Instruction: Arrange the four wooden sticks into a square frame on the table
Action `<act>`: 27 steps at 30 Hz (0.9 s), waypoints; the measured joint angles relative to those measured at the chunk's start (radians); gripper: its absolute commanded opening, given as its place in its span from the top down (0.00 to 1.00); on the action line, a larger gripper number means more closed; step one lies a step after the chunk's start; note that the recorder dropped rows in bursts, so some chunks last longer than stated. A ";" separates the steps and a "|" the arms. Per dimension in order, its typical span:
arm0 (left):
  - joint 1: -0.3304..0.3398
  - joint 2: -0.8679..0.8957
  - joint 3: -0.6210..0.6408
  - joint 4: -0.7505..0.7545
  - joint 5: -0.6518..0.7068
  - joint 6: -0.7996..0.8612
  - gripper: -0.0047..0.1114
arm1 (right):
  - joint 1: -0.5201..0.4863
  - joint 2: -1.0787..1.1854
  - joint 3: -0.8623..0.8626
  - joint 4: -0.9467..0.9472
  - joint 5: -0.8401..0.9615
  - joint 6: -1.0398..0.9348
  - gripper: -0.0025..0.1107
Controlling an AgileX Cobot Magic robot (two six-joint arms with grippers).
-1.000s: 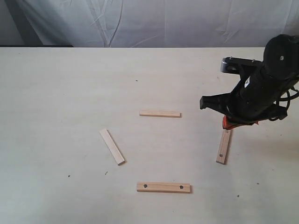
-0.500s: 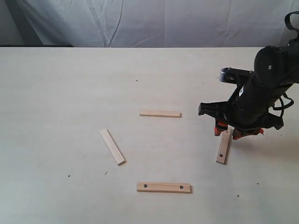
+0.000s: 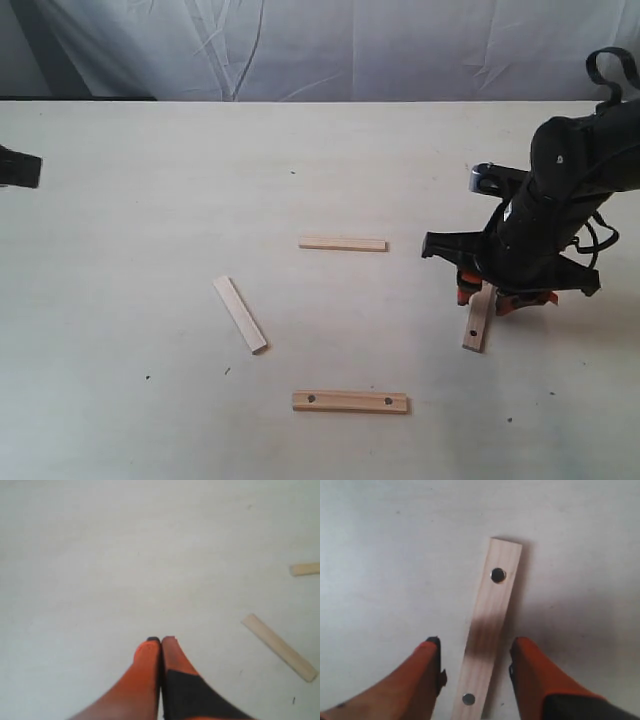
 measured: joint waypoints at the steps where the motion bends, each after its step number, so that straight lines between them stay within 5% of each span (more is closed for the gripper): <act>1: 0.000 0.047 -0.014 0.009 0.019 -0.014 0.96 | 0.000 0.008 0.000 0.000 -0.002 0.000 0.58; 5: 0.000 0.162 -0.028 -0.055 0.030 -0.033 0.96 | 0.000 0.030 0.000 0.002 -0.004 0.004 0.61; 11: 0.000 0.243 -0.031 -0.156 0.008 -0.040 0.96 | 0.000 0.055 0.000 0.004 -0.004 0.004 0.98; 19: 0.000 0.329 -0.031 -0.172 -0.093 -0.040 0.96 | 0.067 0.055 -0.041 -0.014 -0.019 -0.005 0.98; 27: 0.000 0.519 -0.032 -0.263 -0.130 -0.040 0.96 | 0.160 0.097 -0.305 -0.010 0.095 -0.043 0.98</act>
